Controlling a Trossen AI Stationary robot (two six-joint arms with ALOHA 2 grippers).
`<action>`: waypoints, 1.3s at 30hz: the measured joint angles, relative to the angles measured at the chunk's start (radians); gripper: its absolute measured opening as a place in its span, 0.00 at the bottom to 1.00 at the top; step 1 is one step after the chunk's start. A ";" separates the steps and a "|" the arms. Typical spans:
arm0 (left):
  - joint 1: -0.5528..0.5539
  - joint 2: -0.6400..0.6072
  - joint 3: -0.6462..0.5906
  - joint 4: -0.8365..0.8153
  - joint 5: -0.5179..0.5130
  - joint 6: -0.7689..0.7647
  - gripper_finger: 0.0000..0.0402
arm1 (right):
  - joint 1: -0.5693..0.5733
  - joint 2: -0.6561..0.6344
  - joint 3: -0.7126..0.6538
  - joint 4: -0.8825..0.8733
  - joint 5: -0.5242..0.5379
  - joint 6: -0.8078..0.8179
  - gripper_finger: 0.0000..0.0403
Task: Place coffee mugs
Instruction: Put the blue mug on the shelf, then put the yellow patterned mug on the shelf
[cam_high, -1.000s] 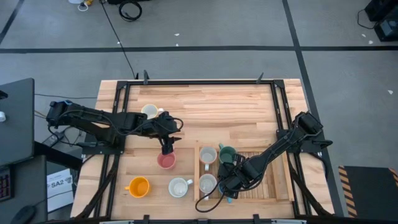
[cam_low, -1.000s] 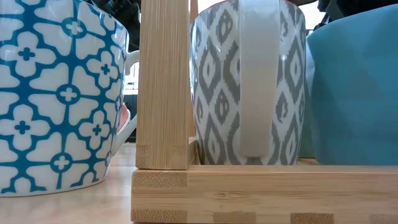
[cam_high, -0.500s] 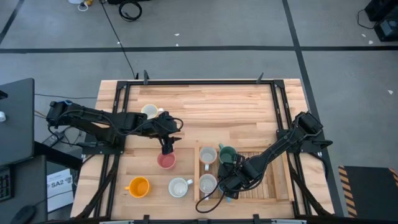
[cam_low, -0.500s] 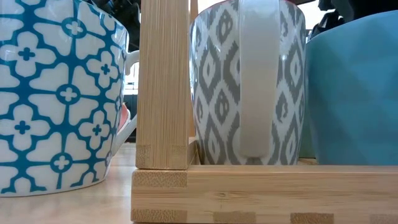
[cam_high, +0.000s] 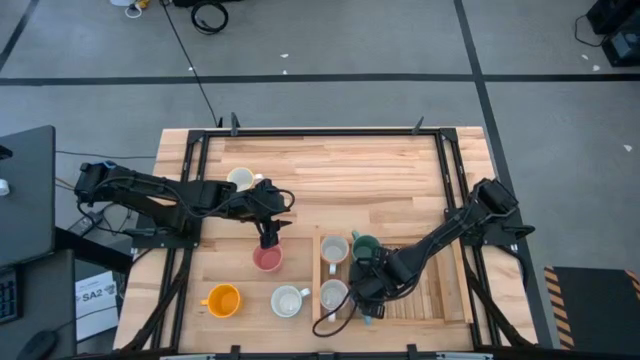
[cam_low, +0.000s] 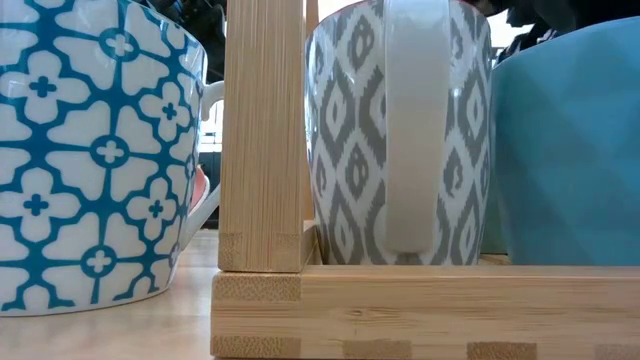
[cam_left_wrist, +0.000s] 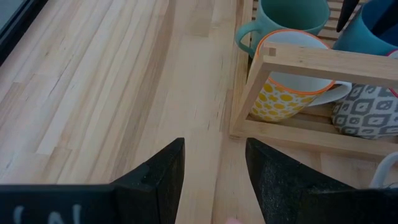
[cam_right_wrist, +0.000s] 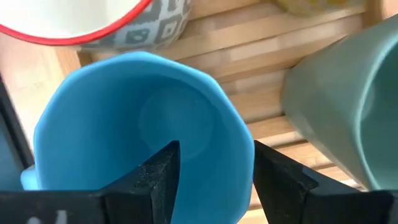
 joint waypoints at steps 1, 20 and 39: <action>0.000 0.000 0.000 0.000 0.000 0.000 0.44 | -0.006 0.000 0.000 0.000 -0.018 -0.006 0.49; 0.001 0.000 0.000 0.000 0.000 0.011 0.44 | -0.037 -0.190 0.000 -0.104 -0.038 -0.030 0.49; 0.185 -0.001 0.124 -0.197 -0.195 -0.144 0.44 | -0.135 -0.511 0.000 -0.150 0.387 -0.159 0.49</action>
